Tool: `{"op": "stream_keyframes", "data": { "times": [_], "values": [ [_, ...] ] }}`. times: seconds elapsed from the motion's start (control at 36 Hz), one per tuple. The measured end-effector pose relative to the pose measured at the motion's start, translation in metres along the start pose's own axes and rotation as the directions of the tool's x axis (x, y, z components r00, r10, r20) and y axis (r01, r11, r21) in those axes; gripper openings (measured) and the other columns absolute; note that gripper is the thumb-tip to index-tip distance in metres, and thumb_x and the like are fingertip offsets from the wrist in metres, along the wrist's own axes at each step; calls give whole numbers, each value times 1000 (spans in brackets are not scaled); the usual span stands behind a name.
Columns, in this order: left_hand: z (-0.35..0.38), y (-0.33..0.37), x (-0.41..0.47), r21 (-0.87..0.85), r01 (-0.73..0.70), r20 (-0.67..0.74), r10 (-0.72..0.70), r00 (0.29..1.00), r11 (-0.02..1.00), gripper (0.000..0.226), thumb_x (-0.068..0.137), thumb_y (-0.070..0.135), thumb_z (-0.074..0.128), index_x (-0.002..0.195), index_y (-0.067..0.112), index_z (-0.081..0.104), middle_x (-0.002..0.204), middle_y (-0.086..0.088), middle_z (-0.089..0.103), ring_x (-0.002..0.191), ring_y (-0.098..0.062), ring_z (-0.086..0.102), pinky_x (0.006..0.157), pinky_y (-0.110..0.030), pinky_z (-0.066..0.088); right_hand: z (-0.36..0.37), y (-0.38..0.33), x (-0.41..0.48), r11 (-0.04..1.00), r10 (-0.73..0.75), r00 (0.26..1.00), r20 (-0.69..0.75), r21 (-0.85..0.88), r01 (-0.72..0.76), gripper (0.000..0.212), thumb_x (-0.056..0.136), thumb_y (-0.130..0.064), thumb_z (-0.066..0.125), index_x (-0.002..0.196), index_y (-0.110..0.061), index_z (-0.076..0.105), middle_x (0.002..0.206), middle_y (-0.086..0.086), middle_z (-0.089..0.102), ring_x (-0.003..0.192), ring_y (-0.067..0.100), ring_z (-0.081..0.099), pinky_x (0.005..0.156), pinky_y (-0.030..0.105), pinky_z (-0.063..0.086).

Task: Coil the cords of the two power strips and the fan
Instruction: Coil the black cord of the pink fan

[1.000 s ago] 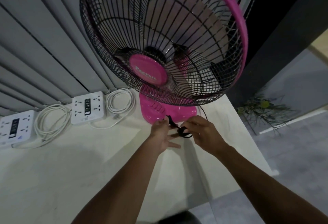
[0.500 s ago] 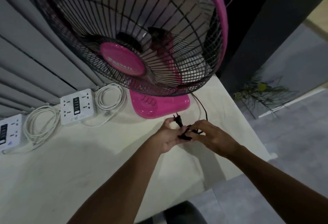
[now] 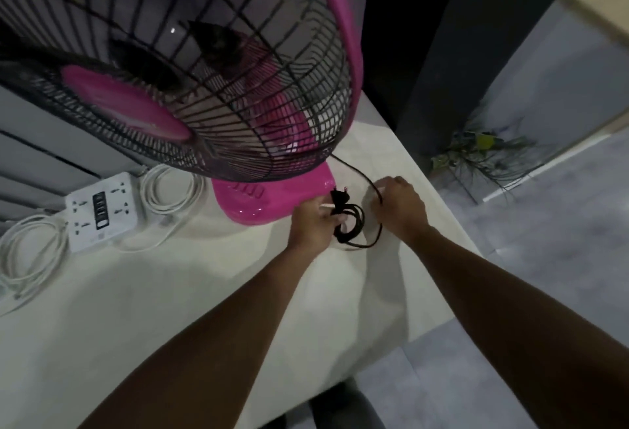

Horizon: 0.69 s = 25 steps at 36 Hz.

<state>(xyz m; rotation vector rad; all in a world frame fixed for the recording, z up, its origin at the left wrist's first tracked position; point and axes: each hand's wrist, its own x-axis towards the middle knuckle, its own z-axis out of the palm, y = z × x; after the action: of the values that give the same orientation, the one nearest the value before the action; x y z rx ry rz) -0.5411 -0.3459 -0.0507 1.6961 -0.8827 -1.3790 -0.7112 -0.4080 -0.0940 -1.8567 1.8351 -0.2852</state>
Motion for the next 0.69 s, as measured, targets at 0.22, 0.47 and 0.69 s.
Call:
{"op": "stream_keyframes", "data": {
  "times": [0.22,0.47,0.69],
  "values": [
    [13,15,49,705,-289,10,398,917,648,25,74,31,79,95,21,72,81,4,73,75,-11,52,68,-24,24,-27,13,52,986,123,992,-17,118,-120,26,86,-12,64,110,-9,75,118,19,68,113,36,64,98,38,52],
    [35,34,93,880,-246,87,371,925,407,35,72,53,73,103,36,71,98,2,68,105,-18,52,63,-27,6,-33,15,66,991,130,991,-37,26,-129,27,86,0,47,91,-1,74,99,26,70,93,42,67,72,37,48],
    [28,21,85,933,-243,159,303,940,265,37,81,51,63,110,28,66,113,-2,63,121,-21,46,85,-36,26,-12,25,30,998,-54,994,-100,37,58,28,89,0,51,113,3,67,115,25,60,108,39,57,96,36,44]
  ]
}}
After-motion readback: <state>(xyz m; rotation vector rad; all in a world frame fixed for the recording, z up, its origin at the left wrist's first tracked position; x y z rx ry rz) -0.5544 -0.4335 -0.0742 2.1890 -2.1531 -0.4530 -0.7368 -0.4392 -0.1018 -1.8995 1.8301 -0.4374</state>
